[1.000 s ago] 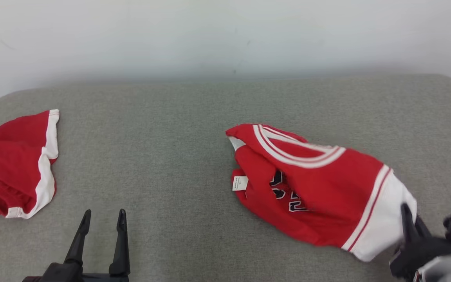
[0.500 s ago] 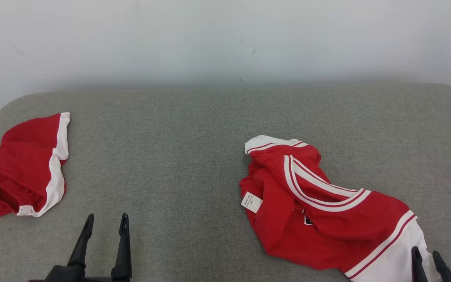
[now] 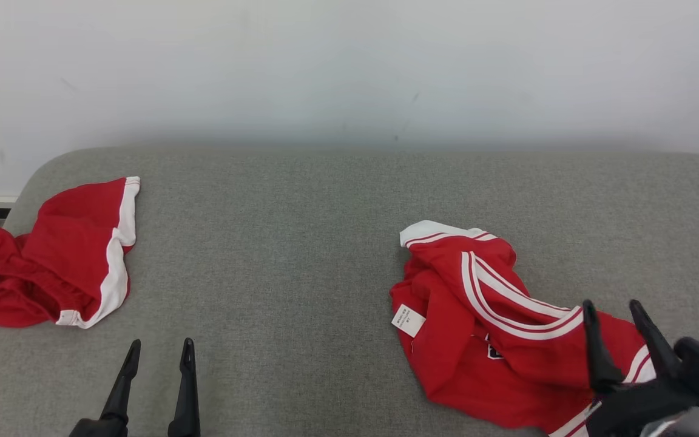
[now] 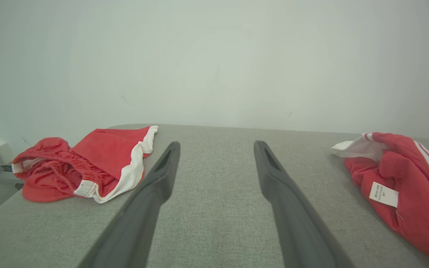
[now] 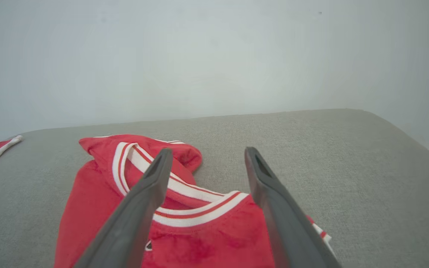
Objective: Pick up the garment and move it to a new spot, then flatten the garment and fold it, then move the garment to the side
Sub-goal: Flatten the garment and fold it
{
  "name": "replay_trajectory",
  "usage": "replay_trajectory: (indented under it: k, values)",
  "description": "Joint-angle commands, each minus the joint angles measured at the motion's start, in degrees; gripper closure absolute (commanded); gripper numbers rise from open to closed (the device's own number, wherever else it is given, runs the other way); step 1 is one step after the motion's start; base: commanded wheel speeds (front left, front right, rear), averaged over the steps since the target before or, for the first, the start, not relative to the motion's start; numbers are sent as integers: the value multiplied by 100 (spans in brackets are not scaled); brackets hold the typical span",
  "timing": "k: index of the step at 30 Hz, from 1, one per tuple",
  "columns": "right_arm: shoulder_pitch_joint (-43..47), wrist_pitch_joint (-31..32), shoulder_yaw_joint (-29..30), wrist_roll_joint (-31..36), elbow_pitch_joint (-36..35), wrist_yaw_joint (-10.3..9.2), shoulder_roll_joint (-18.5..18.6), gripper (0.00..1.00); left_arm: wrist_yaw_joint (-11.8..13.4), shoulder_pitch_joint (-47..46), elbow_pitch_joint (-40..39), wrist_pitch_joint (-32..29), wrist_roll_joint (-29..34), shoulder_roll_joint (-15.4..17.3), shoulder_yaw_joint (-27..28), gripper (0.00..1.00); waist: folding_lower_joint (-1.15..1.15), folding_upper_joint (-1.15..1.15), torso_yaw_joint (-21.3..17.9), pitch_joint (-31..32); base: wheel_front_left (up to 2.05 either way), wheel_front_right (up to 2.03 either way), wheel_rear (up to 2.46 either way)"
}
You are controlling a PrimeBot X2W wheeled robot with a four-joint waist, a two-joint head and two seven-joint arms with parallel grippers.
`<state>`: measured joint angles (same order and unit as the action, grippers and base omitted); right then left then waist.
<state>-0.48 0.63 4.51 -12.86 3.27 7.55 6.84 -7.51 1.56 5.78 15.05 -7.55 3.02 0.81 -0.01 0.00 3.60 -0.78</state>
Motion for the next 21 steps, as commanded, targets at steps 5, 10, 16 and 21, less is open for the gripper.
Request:
replay_trajectory:
  k: [5, 10, 16, 21]
  values:
    - [-697, 212, -669, -96, 420, -13, 275, 0, 8, 62, -25, 19, 36, -9, 10, 0, 1, 0, 160, 20, 0, 0, 0]
    - [-1344, 317, -1183, -191, 1112, -13, 422, 0, 9, 22, -25, 19, 9, -10, 11, 0, 1, 0, 356, -35, 0, 0, 0]
    - [-1952, 323, -1505, -286, 2132, -13, 544, 0, 8, -55, -12, 18, -43, -12, -38, 0, 1, 0, 635, -176, 0, 0, 0]
    - [-2283, 167, -1649, -369, 2931, -13, 608, 0, 17, -116, -11, 19, -84, -15, -98, 0, 1, 0, 898, -287, 0, 0, 0]
